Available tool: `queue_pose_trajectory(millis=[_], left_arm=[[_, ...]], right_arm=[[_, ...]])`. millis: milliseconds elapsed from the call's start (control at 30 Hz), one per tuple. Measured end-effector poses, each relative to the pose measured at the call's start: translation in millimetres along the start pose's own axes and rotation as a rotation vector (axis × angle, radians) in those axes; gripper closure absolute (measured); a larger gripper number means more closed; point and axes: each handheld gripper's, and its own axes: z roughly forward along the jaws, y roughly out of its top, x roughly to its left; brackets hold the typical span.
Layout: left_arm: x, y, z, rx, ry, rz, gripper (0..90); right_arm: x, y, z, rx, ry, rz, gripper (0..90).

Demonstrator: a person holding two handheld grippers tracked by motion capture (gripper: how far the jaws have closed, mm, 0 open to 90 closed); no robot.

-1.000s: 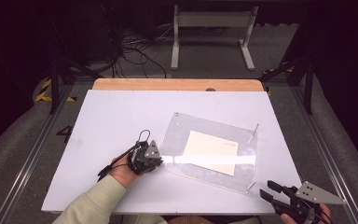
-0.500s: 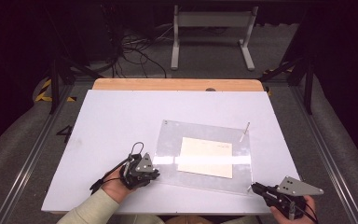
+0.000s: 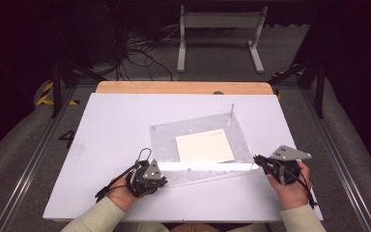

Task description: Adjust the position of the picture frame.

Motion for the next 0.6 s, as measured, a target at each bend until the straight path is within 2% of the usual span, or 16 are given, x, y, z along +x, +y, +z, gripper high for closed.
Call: queue_pose_trajectory(millis=[67, 167, 333, 400, 433, 533, 600], left_arm=[[-0.2, 0.2, -0.1, 0.003, 0.002, 0.001, 84.0], [-0.6, 0.3, 0.0, 0.002, 0.002, 0.001, 84.0], [-0.7, 0.4, 0.1, 0.003, 0.002, 0.001, 84.0], [-0.7, 0.2, 0.1, 0.002, 0.001, 0.000, 84.0], [-0.7, 0.0, 0.2, 0.000, -0.002, -0.005, 84.0], [-0.4, -0.3, 0.5, -0.008, -0.009, -0.010, 84.0], [-1.1, 0.2, 1.2, -0.013, -0.022, -0.017, 84.1]], right_arm=[[-8.8, 11.8, 20.0, -0.001, -0.006, 0.009, 84.5], [-15.3, 21.9, 40.7, -0.010, -0.014, 0.023, 84.4], [-23.6, 26.6, 64.3, -0.062, 0.000, 0.062, 83.6], [-25.1, 24.7, 66.0, -0.075, 0.008, 0.086, 80.0], [-25.0, 24.2, 64.7, -0.079, -0.007, 0.092, 75.0], [-24.5, 21.6, 51.7, -0.097, -0.041, 0.114, 69.6], [-23.7, 17.2, 39.8, -0.143, -0.044, 0.130, 68.0]])
